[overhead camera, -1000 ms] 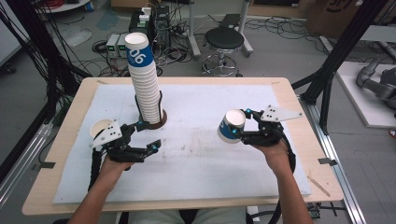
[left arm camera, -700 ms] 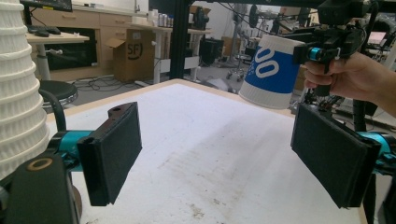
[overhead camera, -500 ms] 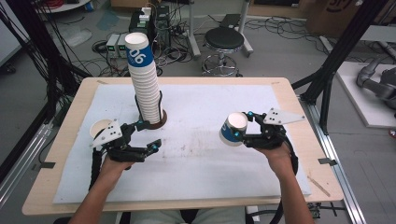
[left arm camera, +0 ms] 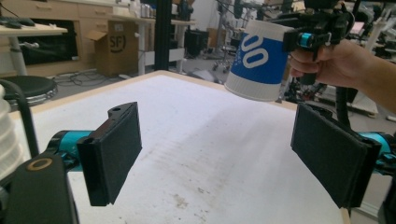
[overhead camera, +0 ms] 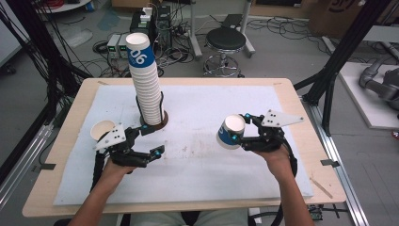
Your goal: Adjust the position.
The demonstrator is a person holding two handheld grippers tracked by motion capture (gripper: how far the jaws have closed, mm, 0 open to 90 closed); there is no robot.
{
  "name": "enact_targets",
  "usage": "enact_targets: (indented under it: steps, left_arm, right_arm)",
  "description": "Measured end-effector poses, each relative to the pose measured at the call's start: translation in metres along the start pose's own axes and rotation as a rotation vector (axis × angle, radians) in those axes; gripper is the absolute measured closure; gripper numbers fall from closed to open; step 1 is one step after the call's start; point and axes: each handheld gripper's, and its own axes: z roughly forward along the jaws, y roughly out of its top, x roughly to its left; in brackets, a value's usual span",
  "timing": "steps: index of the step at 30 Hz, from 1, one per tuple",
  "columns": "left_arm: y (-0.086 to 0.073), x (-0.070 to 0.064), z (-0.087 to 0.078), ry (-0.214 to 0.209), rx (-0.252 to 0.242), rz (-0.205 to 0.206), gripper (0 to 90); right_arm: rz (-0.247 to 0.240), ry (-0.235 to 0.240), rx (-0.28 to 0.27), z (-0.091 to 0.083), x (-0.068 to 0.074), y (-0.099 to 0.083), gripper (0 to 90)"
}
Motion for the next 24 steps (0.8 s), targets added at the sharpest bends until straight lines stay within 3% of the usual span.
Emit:
enact_targets:
  steps: [8,15,24]
  left_arm:
    - [0.007,-0.005,0.013,-0.072,0.011,0.016,16.2]
    - [0.015,-0.012,0.035,-0.141,0.015,0.045,16.1]
    - [0.017,-0.017,0.062,-0.214,0.049,0.061,16.1]
  right_arm:
    - [-0.013,0.049,-0.002,0.005,0.008,0.002,31.7]
    - [-0.006,0.089,-0.034,0.006,0.010,0.005,31.8]
    - [-0.013,0.144,-0.025,0.017,0.017,0.007,31.7]
